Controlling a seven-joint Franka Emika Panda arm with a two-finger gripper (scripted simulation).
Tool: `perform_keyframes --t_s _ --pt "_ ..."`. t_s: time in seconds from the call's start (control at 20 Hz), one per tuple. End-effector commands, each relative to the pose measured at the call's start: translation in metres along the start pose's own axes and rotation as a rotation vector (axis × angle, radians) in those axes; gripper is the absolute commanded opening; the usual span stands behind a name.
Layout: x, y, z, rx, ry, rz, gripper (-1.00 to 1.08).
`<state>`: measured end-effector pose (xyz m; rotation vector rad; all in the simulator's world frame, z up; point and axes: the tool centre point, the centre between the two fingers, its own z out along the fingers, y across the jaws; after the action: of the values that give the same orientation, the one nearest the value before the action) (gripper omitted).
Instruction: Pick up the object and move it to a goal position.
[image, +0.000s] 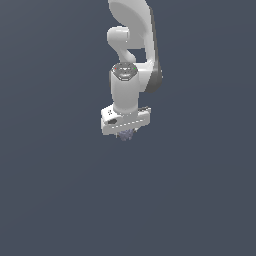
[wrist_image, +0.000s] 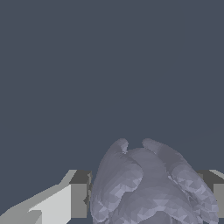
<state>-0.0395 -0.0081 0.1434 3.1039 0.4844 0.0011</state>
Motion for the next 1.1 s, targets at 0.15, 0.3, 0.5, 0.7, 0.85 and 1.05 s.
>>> perform_keyframes --t_s 0.15,0.3,0.5,0.7,0.85,1.05 --pt "0.012 0.008 -0.056 0.001 0.0 0.0 -1.0" --pt "0.019 0.012 -0.087 0.001 0.0 0.0 -1.0" --pt "0.028 0.018 -0.126 0.001 0.0 0.0 -1.0" --pt "0.038 0.024 -0.165 0.001 0.0 0.0 -1.0" --pt "0.045 0.028 -0.191 0.001 0.0 -0.001 -1.0" --pt "0.053 0.033 -0.221 0.001 0.0 -0.001 -1.0"
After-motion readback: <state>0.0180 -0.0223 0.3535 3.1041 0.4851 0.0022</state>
